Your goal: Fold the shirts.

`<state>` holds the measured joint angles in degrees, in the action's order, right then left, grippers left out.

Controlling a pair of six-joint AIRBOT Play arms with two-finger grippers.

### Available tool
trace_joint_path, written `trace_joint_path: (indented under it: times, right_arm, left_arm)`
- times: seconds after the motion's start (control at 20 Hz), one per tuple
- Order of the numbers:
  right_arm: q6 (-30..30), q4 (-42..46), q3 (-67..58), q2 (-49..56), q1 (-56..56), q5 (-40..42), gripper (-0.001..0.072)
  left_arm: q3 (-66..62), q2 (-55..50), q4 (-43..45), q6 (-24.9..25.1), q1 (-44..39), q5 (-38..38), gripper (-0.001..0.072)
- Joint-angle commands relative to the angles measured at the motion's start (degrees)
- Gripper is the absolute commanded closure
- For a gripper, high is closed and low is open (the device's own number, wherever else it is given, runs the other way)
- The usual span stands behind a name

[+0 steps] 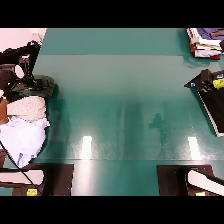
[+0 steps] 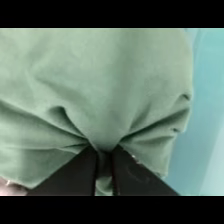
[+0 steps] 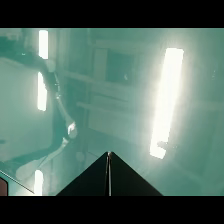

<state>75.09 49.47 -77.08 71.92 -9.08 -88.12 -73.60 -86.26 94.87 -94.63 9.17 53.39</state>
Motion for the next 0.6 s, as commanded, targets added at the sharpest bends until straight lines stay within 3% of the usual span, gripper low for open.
trace_joint_path:
  times: [0.0,0.25,0.55]
  right_arm:
    - [0.0,-0.5,-1.0,-0.1,0.0,-0.2,0.0692]
    - [0.0,-0.5,-15.0,-0.1,0.0,-0.4,0.0692]
    - [0.0,-0.4,-26.8,-0.1,0.0,1.1,0.0692]
  left_arm:
    - [-4.3,3.2,-0.6,0.1,0.0,4.4,0.0678]
    - [-19.7,19.5,-1.0,2.6,-4.7,7.9,0.0678]
    - [-28.0,27.5,-1.0,4.5,-24.8,14.2,0.0679]
